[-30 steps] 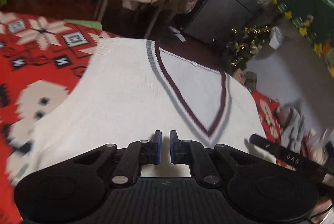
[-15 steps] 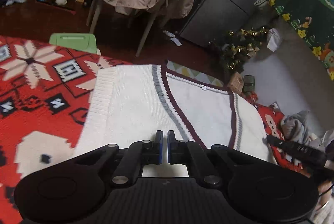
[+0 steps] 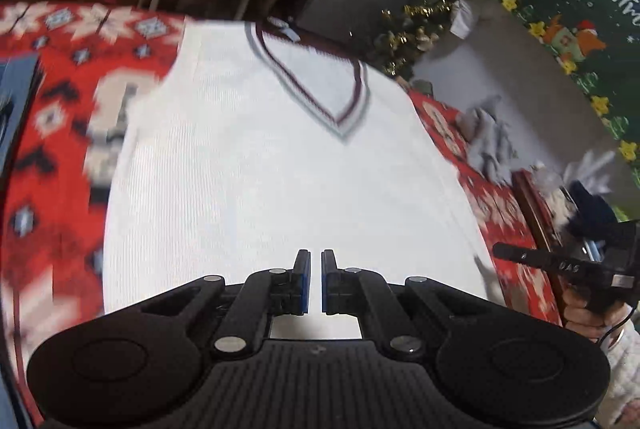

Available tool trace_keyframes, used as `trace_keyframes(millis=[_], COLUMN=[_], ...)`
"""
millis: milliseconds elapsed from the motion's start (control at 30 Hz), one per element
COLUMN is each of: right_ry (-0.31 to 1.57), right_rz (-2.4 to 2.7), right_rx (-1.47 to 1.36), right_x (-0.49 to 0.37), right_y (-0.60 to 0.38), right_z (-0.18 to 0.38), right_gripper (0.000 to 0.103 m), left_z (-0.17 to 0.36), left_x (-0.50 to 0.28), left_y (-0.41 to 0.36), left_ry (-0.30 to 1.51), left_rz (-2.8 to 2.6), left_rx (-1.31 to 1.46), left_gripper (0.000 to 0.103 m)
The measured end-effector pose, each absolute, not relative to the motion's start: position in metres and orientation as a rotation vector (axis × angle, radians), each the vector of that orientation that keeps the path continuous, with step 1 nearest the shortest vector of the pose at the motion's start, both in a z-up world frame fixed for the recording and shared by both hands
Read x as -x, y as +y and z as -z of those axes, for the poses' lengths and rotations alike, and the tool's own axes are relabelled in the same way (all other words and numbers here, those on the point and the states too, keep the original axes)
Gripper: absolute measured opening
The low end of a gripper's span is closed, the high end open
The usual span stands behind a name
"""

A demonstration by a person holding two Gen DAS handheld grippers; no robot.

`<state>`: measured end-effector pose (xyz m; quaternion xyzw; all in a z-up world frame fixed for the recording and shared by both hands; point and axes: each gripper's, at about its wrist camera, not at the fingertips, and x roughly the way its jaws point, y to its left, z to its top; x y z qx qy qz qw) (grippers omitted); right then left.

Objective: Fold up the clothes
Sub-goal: 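Move both grippers to the ribbed hem of the cream vest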

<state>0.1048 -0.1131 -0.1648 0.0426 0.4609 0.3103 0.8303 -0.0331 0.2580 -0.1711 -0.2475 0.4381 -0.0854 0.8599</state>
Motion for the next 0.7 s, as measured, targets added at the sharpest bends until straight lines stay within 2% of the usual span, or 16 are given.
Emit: trace_keyframes(millis=[300, 700], right_ry=[1.096, 1.090], right_rz=[-0.656, -0.546], right_rx=[-0.004, -0.051], right_x=[-0.008, 0.013], right_y=[-0.139, -0.171], right_z=[0.183, 0.185], right_gripper=[0.010, 0.007], left_z=[0.199, 0.202], left_x=[0.099, 0.127], left_y=[0.237, 0.242], left_ry=[1.038, 1.031], left_rz=[0.188, 0.131], left_rx=[0.534, 0.580], left_gripper=[0.003, 0.003])
